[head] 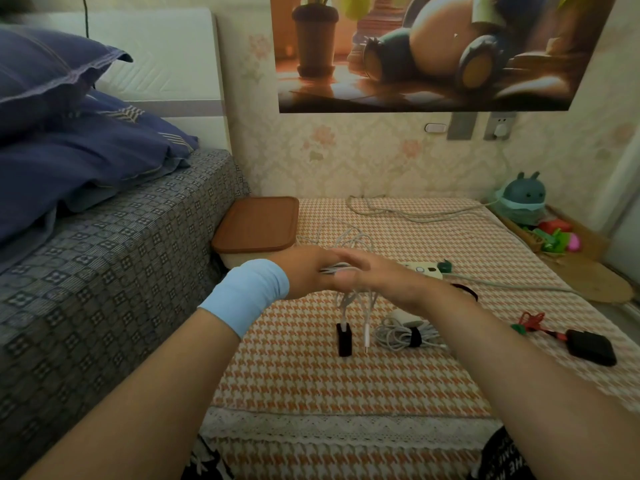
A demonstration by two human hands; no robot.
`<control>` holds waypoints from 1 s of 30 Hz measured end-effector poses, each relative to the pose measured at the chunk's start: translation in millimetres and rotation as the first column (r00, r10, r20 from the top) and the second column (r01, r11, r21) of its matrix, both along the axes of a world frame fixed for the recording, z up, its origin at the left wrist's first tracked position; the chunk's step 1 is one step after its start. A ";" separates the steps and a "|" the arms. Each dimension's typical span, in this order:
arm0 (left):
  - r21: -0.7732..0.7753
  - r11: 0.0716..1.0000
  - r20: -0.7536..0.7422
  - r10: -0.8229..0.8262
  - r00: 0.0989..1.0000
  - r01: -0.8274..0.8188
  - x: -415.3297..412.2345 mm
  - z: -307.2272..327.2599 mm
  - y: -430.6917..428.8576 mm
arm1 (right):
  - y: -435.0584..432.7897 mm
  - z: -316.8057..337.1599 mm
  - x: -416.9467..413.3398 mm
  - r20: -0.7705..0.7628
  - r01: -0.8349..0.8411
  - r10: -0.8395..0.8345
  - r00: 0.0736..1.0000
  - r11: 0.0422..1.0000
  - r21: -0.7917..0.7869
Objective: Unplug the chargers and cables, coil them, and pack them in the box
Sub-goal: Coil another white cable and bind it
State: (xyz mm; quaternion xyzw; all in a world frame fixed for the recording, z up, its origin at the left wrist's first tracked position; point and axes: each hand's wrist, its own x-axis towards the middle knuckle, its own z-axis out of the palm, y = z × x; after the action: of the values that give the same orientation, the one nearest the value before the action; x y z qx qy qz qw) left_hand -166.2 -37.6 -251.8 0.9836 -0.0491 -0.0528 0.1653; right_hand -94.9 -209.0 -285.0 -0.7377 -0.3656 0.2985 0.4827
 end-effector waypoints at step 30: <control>-0.880 0.428 -0.130 0.198 0.972 -0.205 12.0 -18.1 9.6 | -2.0 1.2 7.5 -0.004 0.286 -0.289 0.957 0.946 0.149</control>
State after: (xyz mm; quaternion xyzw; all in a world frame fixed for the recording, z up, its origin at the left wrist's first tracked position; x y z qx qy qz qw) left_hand -154.2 -28.0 -269.9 0.7507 0.0487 -0.0027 0.6588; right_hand -87.4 -211.0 -283.8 -0.7478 -0.2794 0.1905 0.5714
